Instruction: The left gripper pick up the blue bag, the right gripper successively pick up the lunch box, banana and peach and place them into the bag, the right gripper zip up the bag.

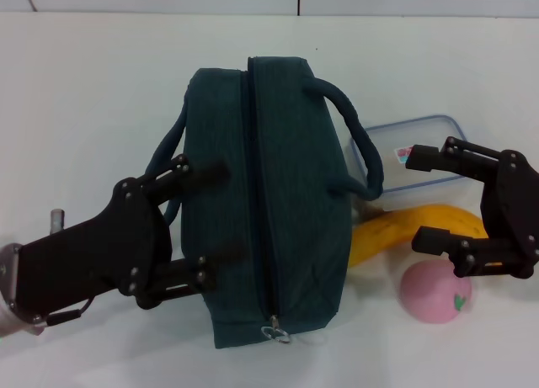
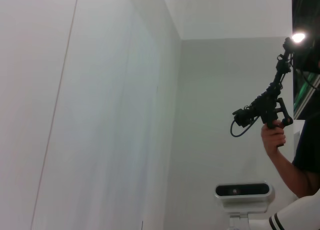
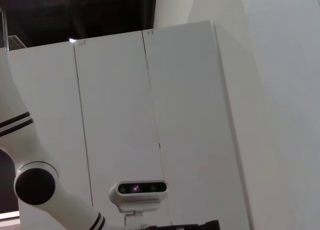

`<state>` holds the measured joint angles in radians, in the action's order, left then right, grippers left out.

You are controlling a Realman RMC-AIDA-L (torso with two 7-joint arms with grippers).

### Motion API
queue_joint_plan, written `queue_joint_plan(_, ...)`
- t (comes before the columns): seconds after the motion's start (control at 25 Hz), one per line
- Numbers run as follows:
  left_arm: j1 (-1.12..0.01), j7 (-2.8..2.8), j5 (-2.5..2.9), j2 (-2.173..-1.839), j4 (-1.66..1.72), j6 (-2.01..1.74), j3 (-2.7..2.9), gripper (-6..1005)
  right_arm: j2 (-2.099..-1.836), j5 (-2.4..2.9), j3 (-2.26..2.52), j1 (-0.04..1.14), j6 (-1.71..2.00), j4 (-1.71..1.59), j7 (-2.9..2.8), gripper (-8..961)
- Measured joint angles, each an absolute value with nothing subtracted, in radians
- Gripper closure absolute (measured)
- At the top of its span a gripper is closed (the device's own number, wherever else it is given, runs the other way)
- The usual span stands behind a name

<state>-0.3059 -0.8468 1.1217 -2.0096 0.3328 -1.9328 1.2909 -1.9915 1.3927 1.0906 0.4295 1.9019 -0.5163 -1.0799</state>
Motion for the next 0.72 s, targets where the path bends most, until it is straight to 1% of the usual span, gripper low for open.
queue_joint_plan(0.56, -0.304, -0.874, 1.102, -2.007, 0.339, -1.942, 1.275, 180, -1.997, 1.386, 1.089, 0.426, 1.901, -0.508, -1.078, 81)
queue_joint_plan(0.68, -0.318, -1.039, 1.08, -1.988, 0.345, -1.909, 1.194, 183, -1.998, 1.385, 1.088, 0.426, 1.904, -0.512, -1.081, 82)
queue_joint_plan(0.72, -0.327, -1.108, 1.082, -1.976, 0.35, -1.889, 1.157, 184, -1.998, 1.385, 1.087, 0.426, 1.904, -0.512, -1.082, 82)
